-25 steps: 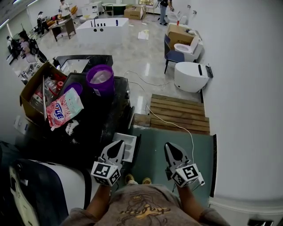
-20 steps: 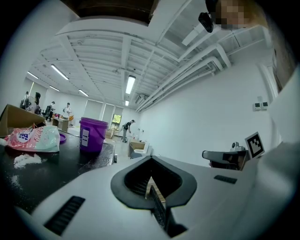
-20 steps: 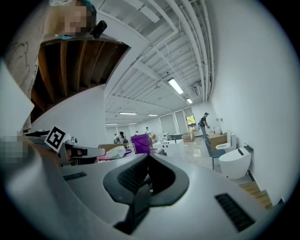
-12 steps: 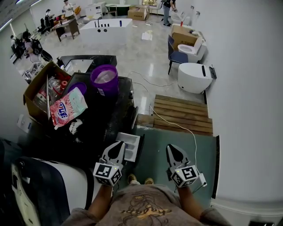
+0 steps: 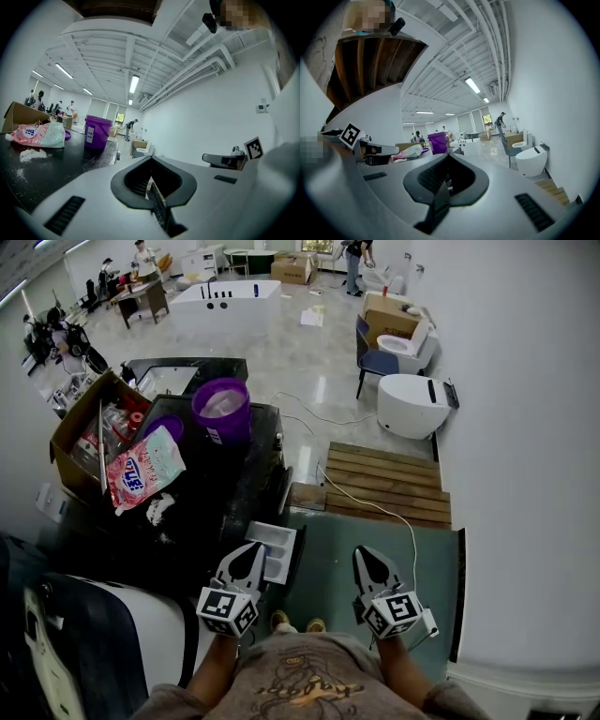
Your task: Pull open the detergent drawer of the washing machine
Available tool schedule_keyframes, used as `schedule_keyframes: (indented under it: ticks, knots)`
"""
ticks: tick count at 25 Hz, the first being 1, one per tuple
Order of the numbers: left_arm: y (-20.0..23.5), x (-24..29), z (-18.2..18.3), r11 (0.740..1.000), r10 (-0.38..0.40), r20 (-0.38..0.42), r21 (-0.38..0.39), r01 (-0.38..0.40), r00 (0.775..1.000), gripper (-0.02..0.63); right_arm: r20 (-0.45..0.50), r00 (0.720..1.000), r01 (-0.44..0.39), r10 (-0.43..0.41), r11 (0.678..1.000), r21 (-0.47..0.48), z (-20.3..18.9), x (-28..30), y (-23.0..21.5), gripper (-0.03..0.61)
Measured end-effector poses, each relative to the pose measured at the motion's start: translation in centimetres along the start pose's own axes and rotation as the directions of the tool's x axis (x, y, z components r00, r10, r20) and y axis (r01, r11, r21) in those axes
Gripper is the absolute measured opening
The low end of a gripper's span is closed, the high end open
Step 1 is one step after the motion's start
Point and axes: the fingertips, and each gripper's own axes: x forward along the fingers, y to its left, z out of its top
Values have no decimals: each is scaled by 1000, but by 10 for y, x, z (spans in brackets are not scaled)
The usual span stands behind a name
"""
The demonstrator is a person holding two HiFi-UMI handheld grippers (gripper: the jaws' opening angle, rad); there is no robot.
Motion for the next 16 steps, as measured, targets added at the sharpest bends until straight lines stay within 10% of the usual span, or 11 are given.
schedule_keyframes:
  ticks: [16]
  knots:
    - [9, 3, 3, 1000, 17, 5, -7, -17, 1000, 21, -15, 1000, -8, 8, 1000, 0, -2, 5, -3, 2]
